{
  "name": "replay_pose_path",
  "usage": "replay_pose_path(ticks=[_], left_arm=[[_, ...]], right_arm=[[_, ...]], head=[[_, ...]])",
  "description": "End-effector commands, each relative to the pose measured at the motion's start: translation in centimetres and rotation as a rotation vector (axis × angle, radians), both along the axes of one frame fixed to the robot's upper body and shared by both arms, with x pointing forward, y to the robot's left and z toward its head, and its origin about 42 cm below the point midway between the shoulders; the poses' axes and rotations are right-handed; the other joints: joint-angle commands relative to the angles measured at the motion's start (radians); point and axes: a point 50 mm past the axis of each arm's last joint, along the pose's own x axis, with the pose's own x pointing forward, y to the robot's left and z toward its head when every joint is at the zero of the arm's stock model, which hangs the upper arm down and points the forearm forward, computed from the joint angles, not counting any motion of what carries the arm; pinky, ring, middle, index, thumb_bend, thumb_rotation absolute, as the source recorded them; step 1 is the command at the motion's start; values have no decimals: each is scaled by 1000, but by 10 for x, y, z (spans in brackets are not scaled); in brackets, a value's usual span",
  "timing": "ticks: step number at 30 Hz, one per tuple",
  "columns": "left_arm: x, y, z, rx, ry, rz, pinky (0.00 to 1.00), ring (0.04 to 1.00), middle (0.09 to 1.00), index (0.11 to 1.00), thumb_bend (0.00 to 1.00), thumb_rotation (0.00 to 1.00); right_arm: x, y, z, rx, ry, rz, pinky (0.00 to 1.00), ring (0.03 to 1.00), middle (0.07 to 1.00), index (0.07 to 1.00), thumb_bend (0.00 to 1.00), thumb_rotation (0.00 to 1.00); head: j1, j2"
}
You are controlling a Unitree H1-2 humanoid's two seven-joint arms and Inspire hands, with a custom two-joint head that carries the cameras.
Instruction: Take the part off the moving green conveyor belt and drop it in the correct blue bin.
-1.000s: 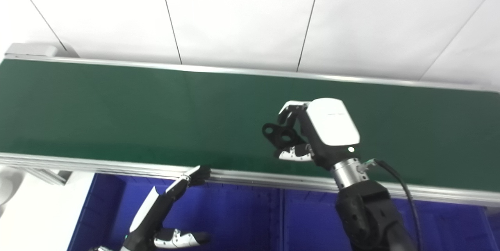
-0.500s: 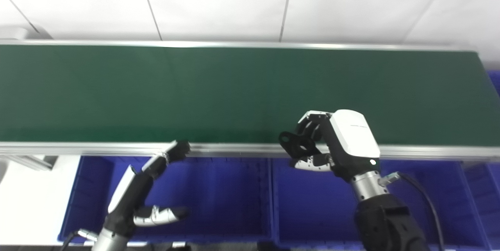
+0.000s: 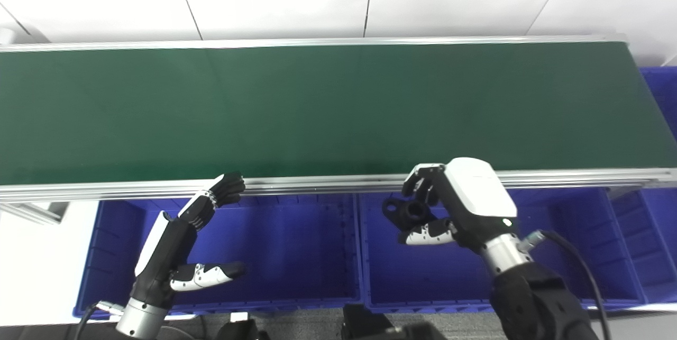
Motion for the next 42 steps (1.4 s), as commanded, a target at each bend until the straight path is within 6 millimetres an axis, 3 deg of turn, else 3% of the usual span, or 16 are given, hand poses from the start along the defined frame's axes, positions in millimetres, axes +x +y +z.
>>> replay_pose_path(ticks=[1,4,11,13,14,16,17,18,20,21,23,27,36,42], left_arm=[[4,-1,10,-21,-56,-5,799,848,871,873,673,516],[5,-1,9,-26,-57,-3,800,848,870,872,677,521],[8,-1,8,-30,-57,-5,812,855,873,875,675,516],[8,-2,7,-32,-54,-8,816,857,874,876,676,519],[8,-2,7,-33,-53,-8,815,857,874,875,677,519],[7,-2,8,-34,-54,-5,814,856,874,874,677,519],[7,-2,8,-35,-55,-4,807,853,872,872,680,513],[6,-2,8,-32,-57,-3,804,852,872,872,681,511],[5,-2,10,-28,-61,-3,800,849,871,873,677,509],[4,-2,10,-31,-61,-4,799,849,871,873,677,508],[3,-1,11,-37,-58,-3,802,848,870,871,679,504],[1,2,11,-44,-53,3,802,842,864,864,686,503],[0,9,12,-22,-54,-10,802,849,874,874,662,488],[-1,12,16,-20,-56,-15,801,846,870,870,660,484]], right_arm=[[7,-1,3,-22,-20,22,305,398,451,529,512,0],[15,0,-4,-39,32,38,316,357,451,542,508,0],[41,10,-28,-120,127,86,347,408,431,525,516,0],[47,13,-33,-173,175,111,463,460,460,502,517,0],[50,15,-35,-210,190,132,536,540,491,487,520,0],[54,18,-38,-287,219,175,570,585,507,480,522,0],[55,20,-39,-324,233,194,665,677,624,491,508,90],[54,22,-38,-366,250,217,698,708,663,494,504,121],[51,25,-35,-420,274,240,814,779,740,683,511,449],[48,27,-32,-451,277,252,835,790,751,708,513,500],[42,31,-24,-515,290,255,970,858,799,774,558,739],[26,35,-6,-541,317,210,998,973,879,829,643,839],[1,32,33,-458,238,138,1000,1000,920,835,758,621],[-19,34,51,-241,147,88,991,950,890,812,773,458]], head=[[-2,-2],[-5,-3],[-18,-8],[-18,-10],[-17,-10],[-15,-9],[-15,-9],[-10,-8],[-7,-5],[-6,-3],[-7,-1],[-9,-1],[-7,-4],[1,7]])
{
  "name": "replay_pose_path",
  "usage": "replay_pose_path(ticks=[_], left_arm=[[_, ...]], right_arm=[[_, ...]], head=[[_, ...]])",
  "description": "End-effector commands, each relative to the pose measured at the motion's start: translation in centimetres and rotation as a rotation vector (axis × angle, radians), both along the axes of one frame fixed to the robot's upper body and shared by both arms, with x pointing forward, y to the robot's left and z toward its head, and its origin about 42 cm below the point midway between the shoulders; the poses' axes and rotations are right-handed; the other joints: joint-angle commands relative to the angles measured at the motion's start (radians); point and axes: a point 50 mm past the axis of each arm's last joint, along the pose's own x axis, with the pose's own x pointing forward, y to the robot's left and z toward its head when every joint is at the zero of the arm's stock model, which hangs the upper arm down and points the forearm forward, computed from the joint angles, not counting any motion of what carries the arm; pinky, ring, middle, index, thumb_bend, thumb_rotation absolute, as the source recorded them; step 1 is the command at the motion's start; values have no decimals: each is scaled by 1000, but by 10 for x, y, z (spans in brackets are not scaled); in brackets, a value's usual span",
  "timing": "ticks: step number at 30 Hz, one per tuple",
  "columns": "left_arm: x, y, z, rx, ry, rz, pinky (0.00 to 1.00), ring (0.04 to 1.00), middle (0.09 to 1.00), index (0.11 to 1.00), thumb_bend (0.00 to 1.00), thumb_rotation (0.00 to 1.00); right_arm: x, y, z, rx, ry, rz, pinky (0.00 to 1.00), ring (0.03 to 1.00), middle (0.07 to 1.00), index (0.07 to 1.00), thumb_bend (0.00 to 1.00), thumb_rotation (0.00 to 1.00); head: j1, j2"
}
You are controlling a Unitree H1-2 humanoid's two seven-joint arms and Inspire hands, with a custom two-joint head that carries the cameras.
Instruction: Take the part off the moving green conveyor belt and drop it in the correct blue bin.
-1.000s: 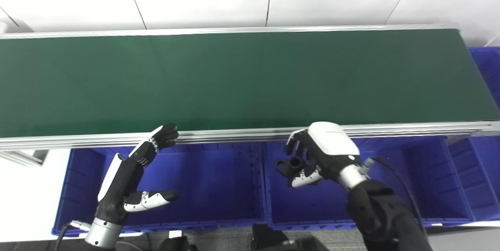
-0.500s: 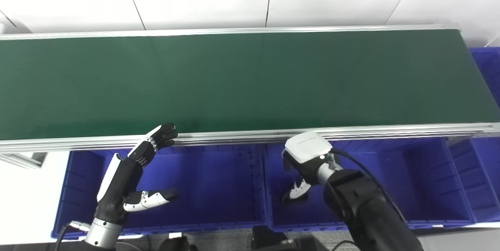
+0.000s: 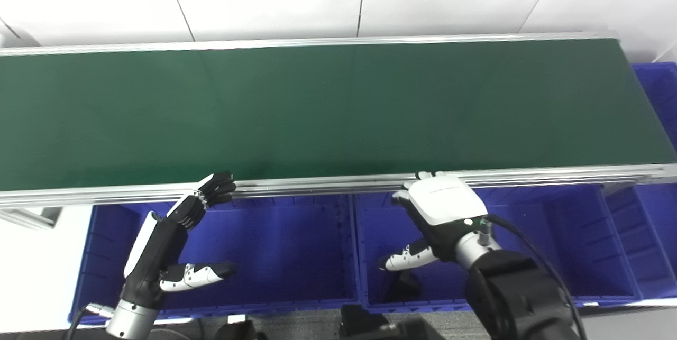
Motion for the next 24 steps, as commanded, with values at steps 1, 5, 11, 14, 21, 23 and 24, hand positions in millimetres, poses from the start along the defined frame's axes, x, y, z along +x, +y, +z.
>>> replay_pose_path(ticks=[1,5,11,14,21,23,24], left_arm=[[0,4,10,-14,-45,-4,802,846,870,870,659,485],[2,4,15,-8,-44,-16,813,856,878,878,671,499],[2,-2,20,11,-8,-21,867,899,917,915,711,543],[1,-9,21,-7,-13,-22,885,917,937,932,712,533],[-3,-16,23,-18,-11,-14,895,939,969,965,725,537],[-4,-16,22,-16,-18,-3,890,937,969,968,730,545],[-5,-16,21,-15,-22,0,889,937,968,968,729,551]], right_arm=[[-9,1,9,141,-97,-15,972,935,878,804,772,427],[-19,2,-10,637,-180,-110,784,876,864,808,761,251],[-31,0,-48,1059,-239,-218,826,904,938,919,796,307],[-30,-6,-54,1191,-254,-265,858,902,938,933,811,365],[-31,-13,-56,1323,-271,-281,877,905,942,960,838,443],[-32,-13,-58,1328,-275,-278,874,903,939,958,841,462],[-33,-12,-59,1330,-275,-277,877,903,938,957,849,474]], head=[[1,2],[16,21],[146,36],[207,35],[244,44],[237,34],[229,23]])
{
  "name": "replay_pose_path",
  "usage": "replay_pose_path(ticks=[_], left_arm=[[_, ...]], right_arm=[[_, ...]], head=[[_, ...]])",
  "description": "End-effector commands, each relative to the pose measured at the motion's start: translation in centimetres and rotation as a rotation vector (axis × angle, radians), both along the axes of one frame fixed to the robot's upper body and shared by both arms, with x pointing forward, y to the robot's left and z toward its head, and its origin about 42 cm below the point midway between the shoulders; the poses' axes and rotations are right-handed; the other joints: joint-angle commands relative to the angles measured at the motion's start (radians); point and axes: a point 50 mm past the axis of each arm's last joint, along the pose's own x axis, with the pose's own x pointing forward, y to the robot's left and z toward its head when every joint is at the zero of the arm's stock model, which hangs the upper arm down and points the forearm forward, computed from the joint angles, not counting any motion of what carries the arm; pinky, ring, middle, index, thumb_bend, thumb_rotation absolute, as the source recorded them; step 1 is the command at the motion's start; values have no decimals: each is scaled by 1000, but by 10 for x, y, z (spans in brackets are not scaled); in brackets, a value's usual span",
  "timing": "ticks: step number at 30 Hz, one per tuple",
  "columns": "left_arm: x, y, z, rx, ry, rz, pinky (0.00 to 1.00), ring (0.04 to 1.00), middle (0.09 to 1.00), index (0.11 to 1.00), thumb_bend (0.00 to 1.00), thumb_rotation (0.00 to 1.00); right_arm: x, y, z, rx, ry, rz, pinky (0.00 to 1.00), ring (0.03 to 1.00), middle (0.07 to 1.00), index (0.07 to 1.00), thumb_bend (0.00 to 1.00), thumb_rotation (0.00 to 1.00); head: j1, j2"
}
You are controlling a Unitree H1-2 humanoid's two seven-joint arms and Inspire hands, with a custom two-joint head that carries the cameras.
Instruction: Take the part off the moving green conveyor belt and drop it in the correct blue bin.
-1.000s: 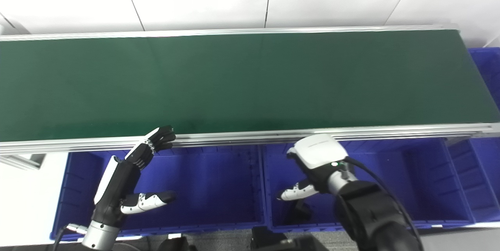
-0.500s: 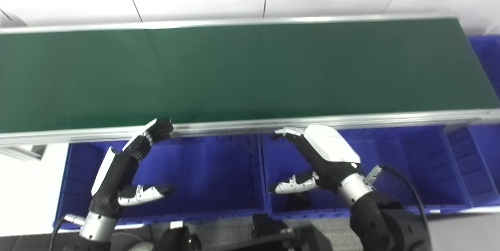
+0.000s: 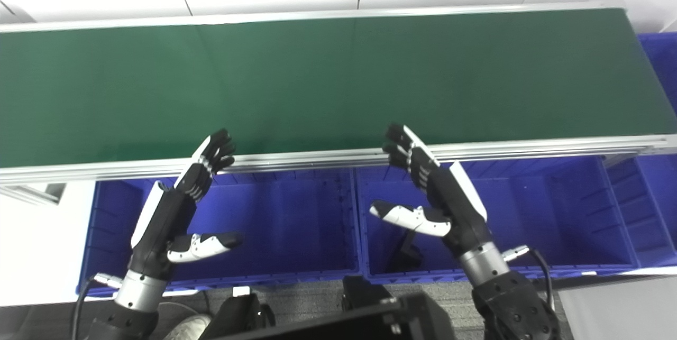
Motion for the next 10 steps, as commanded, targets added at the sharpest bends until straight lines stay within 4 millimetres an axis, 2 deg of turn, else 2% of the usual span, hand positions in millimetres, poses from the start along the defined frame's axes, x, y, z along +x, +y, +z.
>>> replay_pose_path(ticks=[1,5,6,10], left_arm=[[-4,1,5,-5,-51,10,894,940,969,971,727,563],[-8,1,1,-17,-45,9,907,949,974,974,727,563],[-10,2,1,-13,-39,9,908,950,976,974,728,564],[-13,2,0,-12,-35,12,920,960,986,981,729,549]], right_arm=[[-4,1,6,4,-76,-2,883,905,939,957,859,485],[-6,5,3,0,-84,-4,886,911,942,956,876,522],[-8,6,3,-3,-86,-8,886,912,942,956,877,531],[-11,10,1,-7,-91,-29,878,906,941,956,836,615]], head=[[-4,-9],[-16,-33],[-27,-62],[-45,-64]])
